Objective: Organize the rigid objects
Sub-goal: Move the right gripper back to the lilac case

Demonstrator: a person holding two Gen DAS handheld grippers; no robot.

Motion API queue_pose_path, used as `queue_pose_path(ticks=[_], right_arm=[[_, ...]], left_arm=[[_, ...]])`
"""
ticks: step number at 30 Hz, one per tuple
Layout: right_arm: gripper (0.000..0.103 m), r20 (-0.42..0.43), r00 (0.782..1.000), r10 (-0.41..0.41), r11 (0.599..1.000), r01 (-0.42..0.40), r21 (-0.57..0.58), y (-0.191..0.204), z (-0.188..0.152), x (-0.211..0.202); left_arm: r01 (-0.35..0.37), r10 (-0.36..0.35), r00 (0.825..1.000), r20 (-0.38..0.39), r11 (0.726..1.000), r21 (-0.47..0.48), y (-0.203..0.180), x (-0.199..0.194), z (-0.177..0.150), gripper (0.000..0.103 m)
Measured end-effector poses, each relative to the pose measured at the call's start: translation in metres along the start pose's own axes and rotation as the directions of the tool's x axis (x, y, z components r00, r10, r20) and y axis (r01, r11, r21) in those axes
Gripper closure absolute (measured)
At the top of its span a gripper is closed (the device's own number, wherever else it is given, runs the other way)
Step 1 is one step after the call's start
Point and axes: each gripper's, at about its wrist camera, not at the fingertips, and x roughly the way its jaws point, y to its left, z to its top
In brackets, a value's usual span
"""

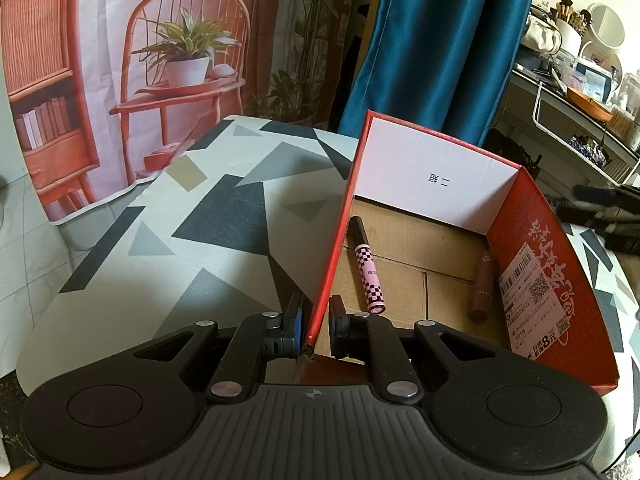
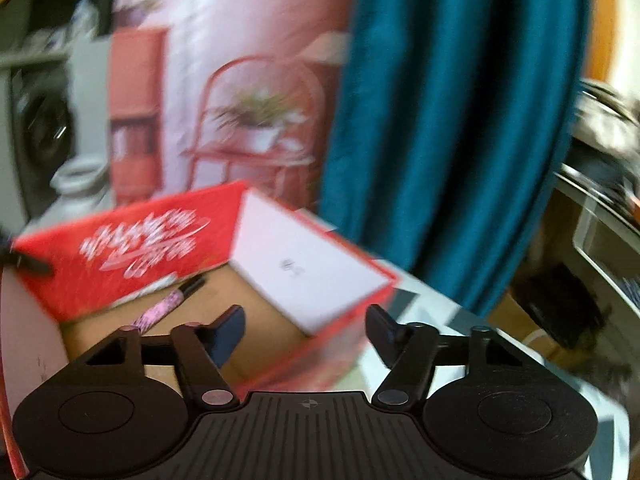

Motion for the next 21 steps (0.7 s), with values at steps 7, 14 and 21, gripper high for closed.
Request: queue_pose_path(ticks=[7,14,21], right_arm=[[0.068,-0.007,0.997,-0.077,0.972,0.076,0.22,-0.049,-0.031,-0.016],[0.09,-0.112,0.984,-0.14,0.943,0.167,0.289,-0.054,-0.08,-0.004],[0.017,-0.21,0.97,-0.125,0.971,0.163,0.175,-0.057,-0.112,0.01]], left_arm=[[0.001,-0.001,1.0,0.0,1.0,-0.001,0.0,0.0,0.0,0.089],[0.002,-0.002,1.0,0.0,1.0,-0.001,0.001,0.0,0.0,0.089],[-0.001,0.001,1.0,0.001,1.0,0.002,0.0,0.0,0.0,0.09]])
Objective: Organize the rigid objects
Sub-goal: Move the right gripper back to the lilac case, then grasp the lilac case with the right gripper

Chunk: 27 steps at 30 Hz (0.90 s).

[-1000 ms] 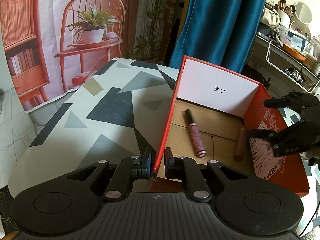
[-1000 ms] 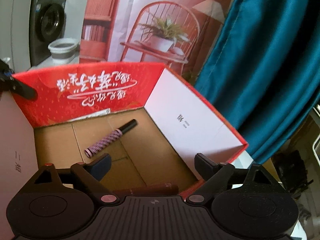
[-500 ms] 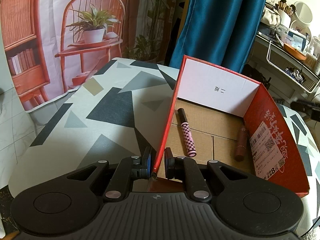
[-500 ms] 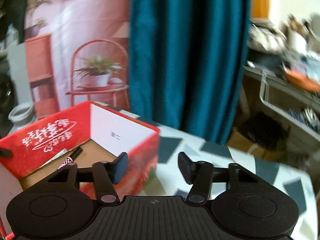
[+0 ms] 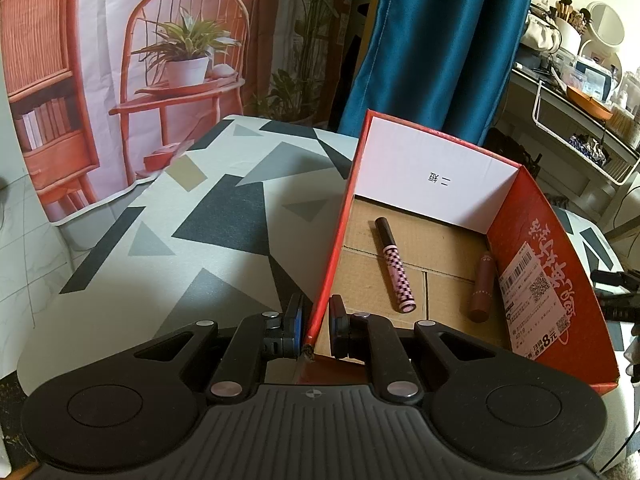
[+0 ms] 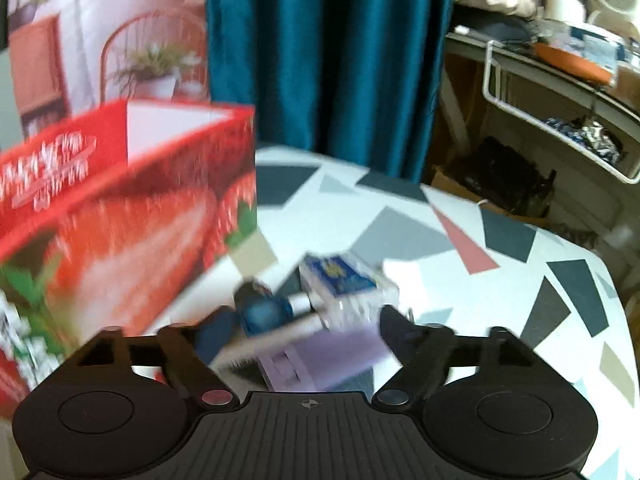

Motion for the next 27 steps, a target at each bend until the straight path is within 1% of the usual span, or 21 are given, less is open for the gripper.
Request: queue_pose_path(ticks=[3,7,9,12,15,17,18,19,20,21,24,27], right_arm=[[0.008,-0.059,0.998,0.005,0.997,-0.009,-0.071,-0.001,-0.006,0.008],[0.008,-0.139,0.99,0.017,0.983,-0.042,-0.181,0.003,-0.009,0.027],[0.005,-0.155,0.988,0.013,0.975,-0.047,-0.219,0.004,-0.008,0.036],[0.004,-0.155,0.988,0.009,0.963,-0.051,-0.264,0.006,-0.006,0.044],[0.001,-0.162,0.986,0.031,0.966,-0.071,-0.249,0.0,-0.005,0.05],[0.002,-0.161,0.986,0.052,0.969,-0.089,-0.23,-0.005,-0.004,0.053],[0.008,-0.165,0.984,0.066,0.972,-0.1,-0.212,-0.008,-0.003,0.054],[0.01,-0.174,0.98,0.093,0.977,-0.123,-0.174,-0.012,-0.002,0.056],[0.012,-0.176,0.979,0.104,0.982,-0.129,-0.137,-0.017,-0.002,0.057],[0.012,-0.172,0.979,0.11,0.985,-0.13,-0.11,-0.019,-0.002,0.057],[0.012,-0.154,0.983,0.097,0.99,-0.111,-0.085,-0.017,-0.007,0.053],[0.012,-0.138,0.986,0.097,0.994,-0.103,-0.036,-0.016,-0.011,0.048]], left_arm=[[-0.007,0.007,1.0,-0.001,1.0,0.004,-0.001,0.0,0.0,0.089],[-0.013,0.013,1.0,-0.007,1.0,0.007,-0.003,-0.001,0.001,0.089],[-0.018,0.018,1.0,-0.01,1.0,0.008,-0.004,-0.001,0.002,0.089],[-0.015,0.015,1.0,-0.016,1.0,-0.01,-0.002,-0.001,0.003,0.089],[-0.022,0.022,1.0,-0.015,1.0,-0.005,-0.004,-0.001,0.003,0.089],[-0.025,0.025,1.0,-0.015,1.0,-0.001,-0.004,-0.001,0.003,0.089],[-0.025,0.025,1.0,-0.015,1.0,-0.001,-0.004,-0.001,0.003,0.089],[-0.025,0.025,1.0,-0.015,1.0,-0.002,-0.004,-0.001,0.003,0.089],[-0.025,0.025,1.0,-0.014,1.0,-0.002,-0.004,-0.001,0.003,0.089],[-0.025,0.025,1.0,-0.014,1.0,-0.001,-0.004,-0.001,0.003,0.089],[-0.027,0.027,1.0,-0.014,1.0,0.0,-0.004,-0.001,0.003,0.089],[-0.026,0.026,1.0,-0.014,1.0,-0.001,-0.004,-0.001,0.003,0.089]])
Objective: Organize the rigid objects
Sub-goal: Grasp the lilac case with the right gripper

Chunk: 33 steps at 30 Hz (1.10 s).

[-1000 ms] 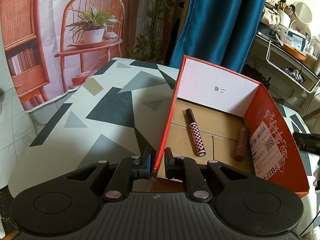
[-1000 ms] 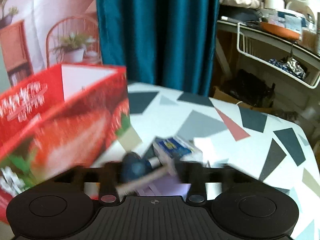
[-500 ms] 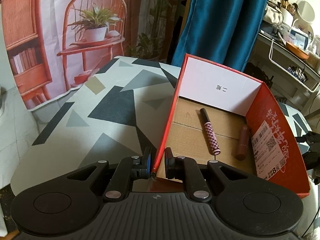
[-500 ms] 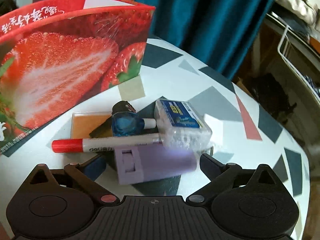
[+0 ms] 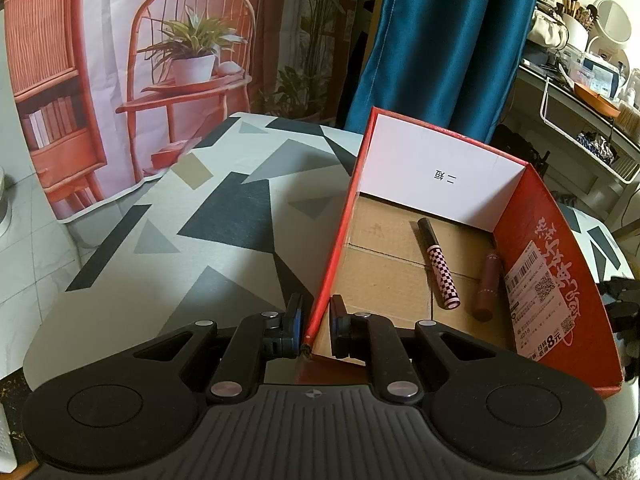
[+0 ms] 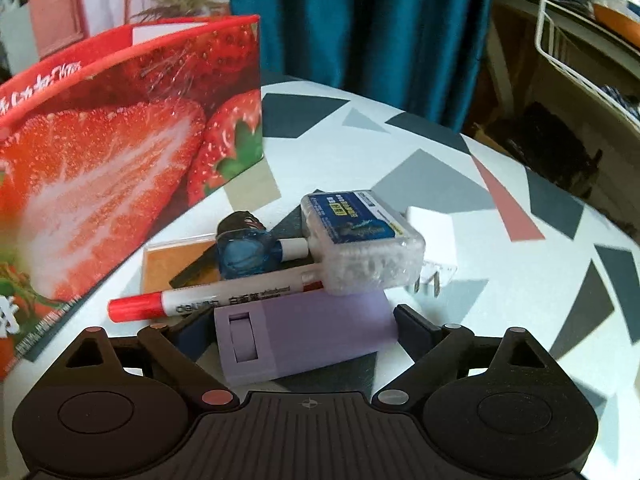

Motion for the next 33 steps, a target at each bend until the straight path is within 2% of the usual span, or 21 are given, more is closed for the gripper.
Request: queue_pose_path(ticks=[3,9,16,23,33], right_arm=[[0.012,0.024,1.0,0.017,0.996,-0.019,0.082,0.002,-0.008,-0.007],[0.012,0.038,0.999,-0.022,0.985,0.015,0.174,0.019,-0.021,-0.019],[0.012,-0.002,0.999,-0.054,0.936,0.051,0.348,0.035,-0.028,-0.03],[0.011,0.028,0.999,-0.033,0.944,0.022,0.329,0.044,-0.036,-0.034],[0.008,0.065,0.996,-0.054,0.968,0.036,0.249,0.052,-0.041,-0.033]], left_arm=[[0.004,-0.004,1.0,0.001,1.0,-0.005,0.001,0.0,0.0,0.089],[0.006,-0.006,1.0,0.0,1.0,-0.01,0.002,0.0,0.0,0.089],[0.007,-0.007,1.0,0.001,1.0,-0.011,0.001,0.0,0.0,0.089],[0.006,-0.006,1.0,0.001,1.0,-0.01,0.002,0.0,0.0,0.089],[0.008,-0.008,1.0,0.001,1.0,-0.013,0.002,-0.001,-0.001,0.089]])
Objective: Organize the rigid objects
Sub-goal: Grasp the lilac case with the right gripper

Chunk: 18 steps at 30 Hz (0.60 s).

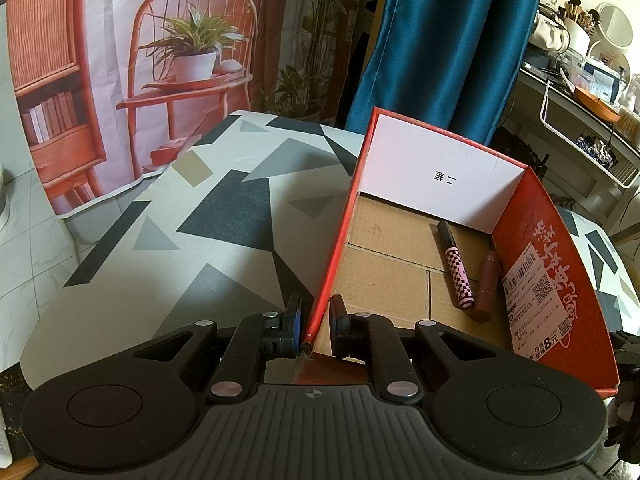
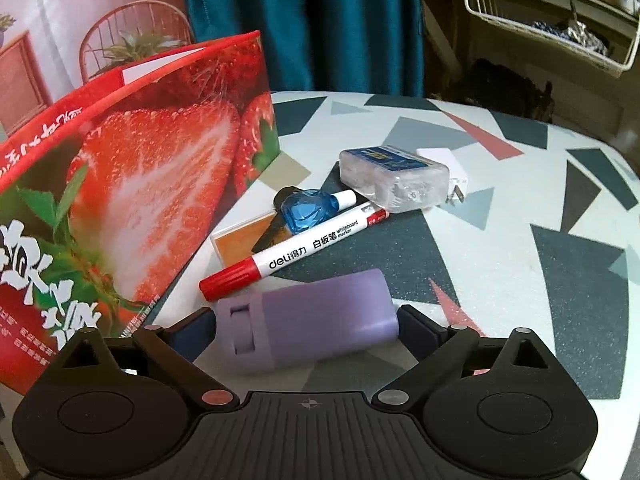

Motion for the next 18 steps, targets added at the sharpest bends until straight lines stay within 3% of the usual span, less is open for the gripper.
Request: queue_pose_path(ticks=[9,18], right_arm=[[0.018,0.062,0.998,-0.028,0.991,0.036,-0.131,0.01,-0.011,0.001],[0.018,0.06,0.998,-0.031,0.999,0.033,-0.021,0.005,-0.003,0.001]], left_arm=[[0.0,0.0,1.0,0.0,1.0,0.001,0.0,0.0,0.0,0.089],[-0.001,0.001,1.0,0.001,1.0,0.002,0.0,0.0,0.0,0.089]])
